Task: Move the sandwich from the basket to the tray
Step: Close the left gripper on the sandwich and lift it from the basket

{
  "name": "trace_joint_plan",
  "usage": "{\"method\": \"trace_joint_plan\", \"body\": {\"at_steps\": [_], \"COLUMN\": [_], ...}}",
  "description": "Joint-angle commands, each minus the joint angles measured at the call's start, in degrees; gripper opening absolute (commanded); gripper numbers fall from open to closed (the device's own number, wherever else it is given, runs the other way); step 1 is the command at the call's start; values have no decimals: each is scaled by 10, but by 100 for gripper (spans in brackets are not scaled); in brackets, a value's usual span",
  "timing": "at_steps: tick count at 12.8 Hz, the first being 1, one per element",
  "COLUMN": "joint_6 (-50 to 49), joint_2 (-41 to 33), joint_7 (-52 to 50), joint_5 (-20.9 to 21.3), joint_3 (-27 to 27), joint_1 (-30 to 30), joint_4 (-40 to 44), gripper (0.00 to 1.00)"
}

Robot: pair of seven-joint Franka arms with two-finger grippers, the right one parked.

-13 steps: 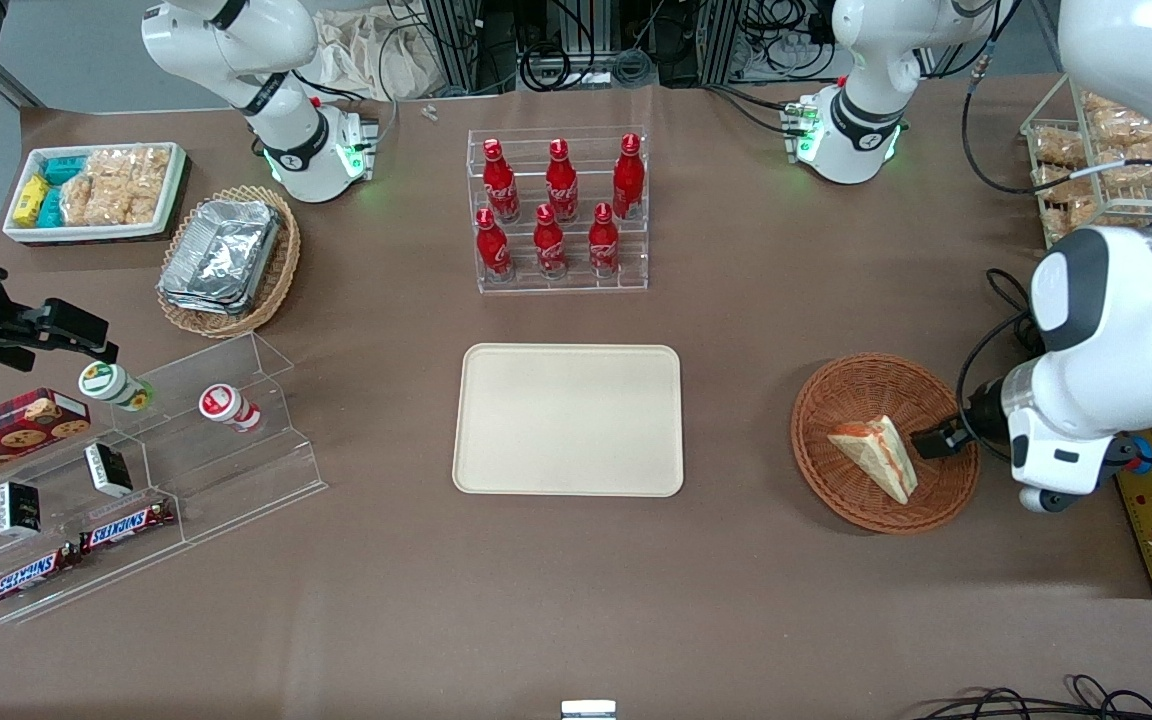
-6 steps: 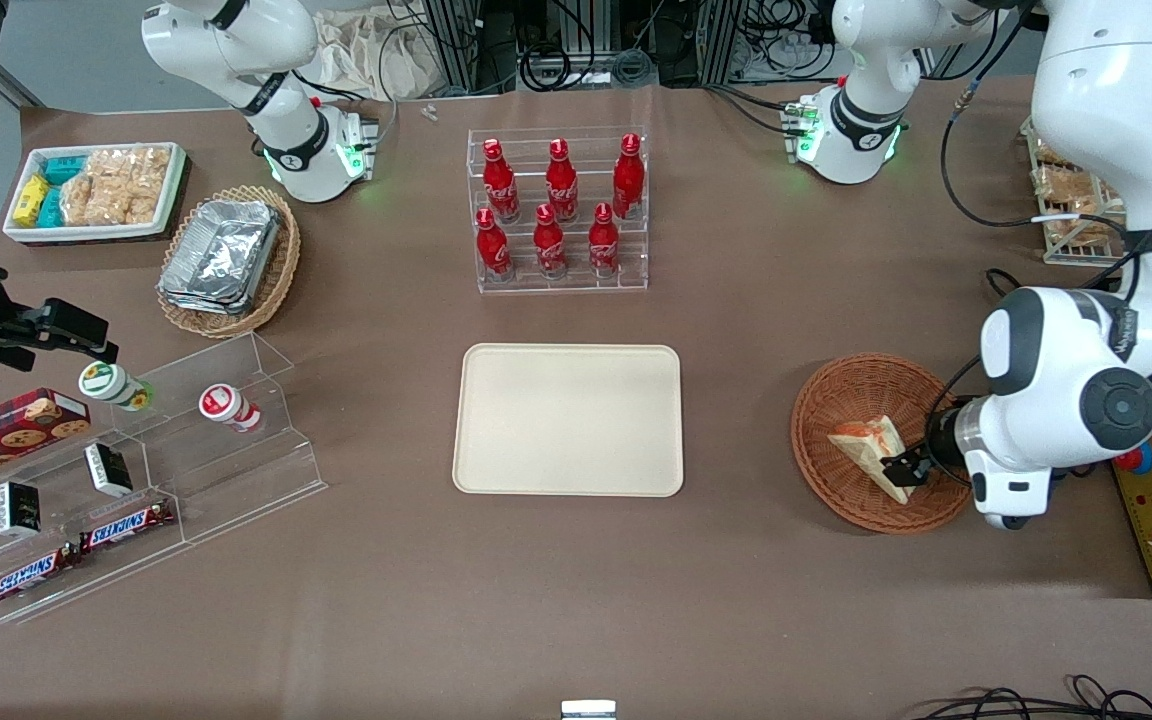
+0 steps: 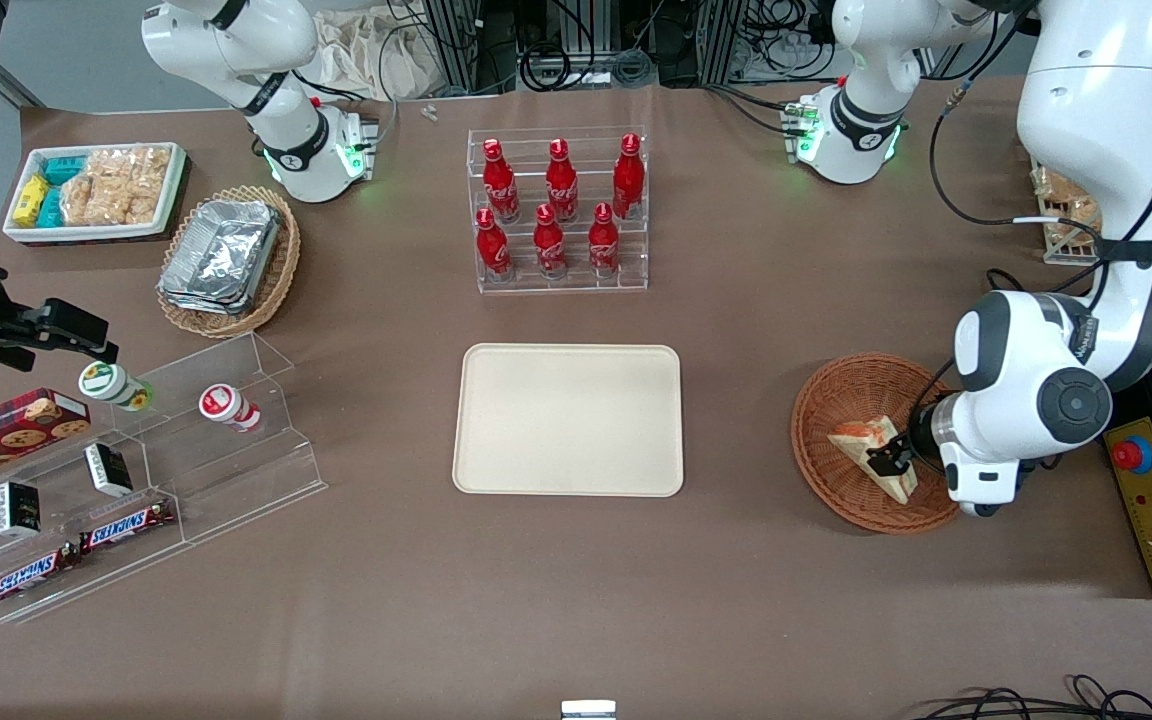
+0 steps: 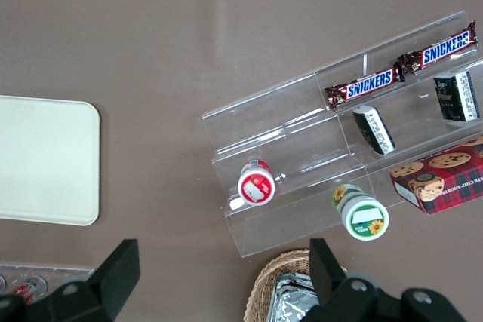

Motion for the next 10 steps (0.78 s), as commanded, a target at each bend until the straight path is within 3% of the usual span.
{"method": "trace_joint_plan", "body": {"at_steps": [1,6,8,10], "joint_6": [28,58,77,81], "joint_2": [-10,3,12,22], "joint_7": [-16,-16,-19,-67], "joint_5": [12,12,10,11], "joint_3": [1,1,1,1], "joint_1": [-4,-3,-4,-7], "joint_4": [-27,-43,-43,-33], "gripper": [100,98,71,31]}}
